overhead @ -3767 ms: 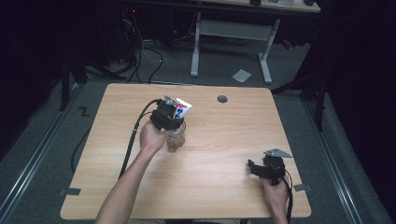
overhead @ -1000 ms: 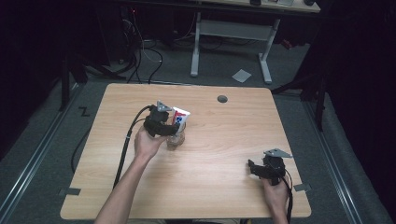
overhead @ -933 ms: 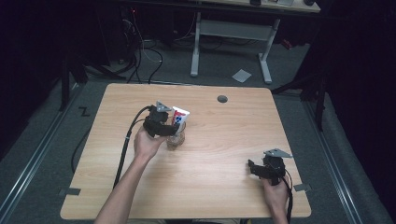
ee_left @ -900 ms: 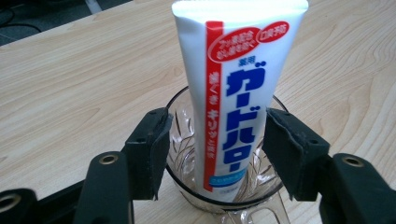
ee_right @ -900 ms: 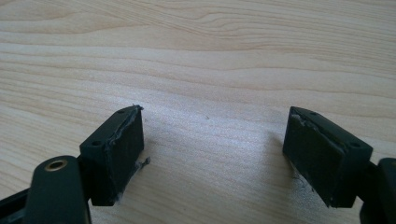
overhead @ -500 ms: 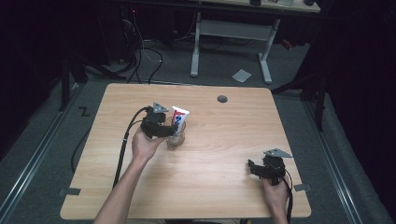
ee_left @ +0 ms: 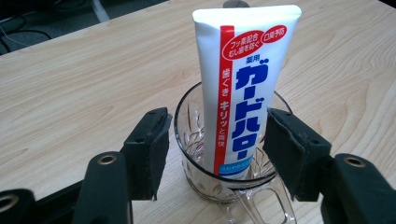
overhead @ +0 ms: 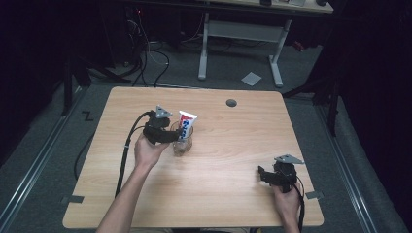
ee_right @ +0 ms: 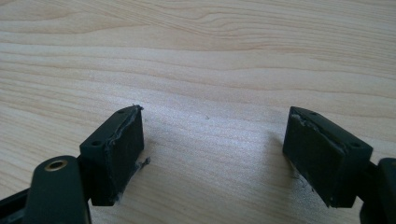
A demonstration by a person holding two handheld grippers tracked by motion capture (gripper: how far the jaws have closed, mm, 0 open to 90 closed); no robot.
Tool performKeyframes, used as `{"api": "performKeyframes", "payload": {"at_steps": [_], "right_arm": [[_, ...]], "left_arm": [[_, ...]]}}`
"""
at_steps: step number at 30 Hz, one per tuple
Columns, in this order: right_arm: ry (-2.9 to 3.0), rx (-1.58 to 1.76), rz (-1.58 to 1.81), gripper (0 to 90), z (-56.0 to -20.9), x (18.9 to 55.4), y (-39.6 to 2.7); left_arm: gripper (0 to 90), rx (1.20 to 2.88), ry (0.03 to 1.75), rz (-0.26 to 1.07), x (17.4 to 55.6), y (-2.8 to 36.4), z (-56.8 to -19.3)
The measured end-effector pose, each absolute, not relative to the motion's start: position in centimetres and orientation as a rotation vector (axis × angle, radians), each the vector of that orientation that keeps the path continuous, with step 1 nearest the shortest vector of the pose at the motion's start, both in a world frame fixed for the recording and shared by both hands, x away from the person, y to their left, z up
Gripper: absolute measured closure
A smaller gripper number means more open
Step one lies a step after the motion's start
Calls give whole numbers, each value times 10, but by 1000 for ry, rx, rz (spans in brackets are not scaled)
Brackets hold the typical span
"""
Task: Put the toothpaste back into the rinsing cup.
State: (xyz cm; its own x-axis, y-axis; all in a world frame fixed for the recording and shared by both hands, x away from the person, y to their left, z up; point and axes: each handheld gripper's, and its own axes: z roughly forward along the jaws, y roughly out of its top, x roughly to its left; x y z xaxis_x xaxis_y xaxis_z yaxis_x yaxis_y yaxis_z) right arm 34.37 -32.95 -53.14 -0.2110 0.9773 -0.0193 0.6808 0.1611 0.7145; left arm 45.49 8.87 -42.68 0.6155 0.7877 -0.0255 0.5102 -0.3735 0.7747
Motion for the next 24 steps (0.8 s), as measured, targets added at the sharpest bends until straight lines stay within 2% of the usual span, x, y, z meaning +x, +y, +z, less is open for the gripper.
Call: {"api": "performKeyframes", "payload": {"at_steps": [24], "right_arm": [[1959, 1568, 806, 201, -531, 344, -329]], "left_arm": [[402, 1995, 1053, 477, 444, 117, -414]]}}
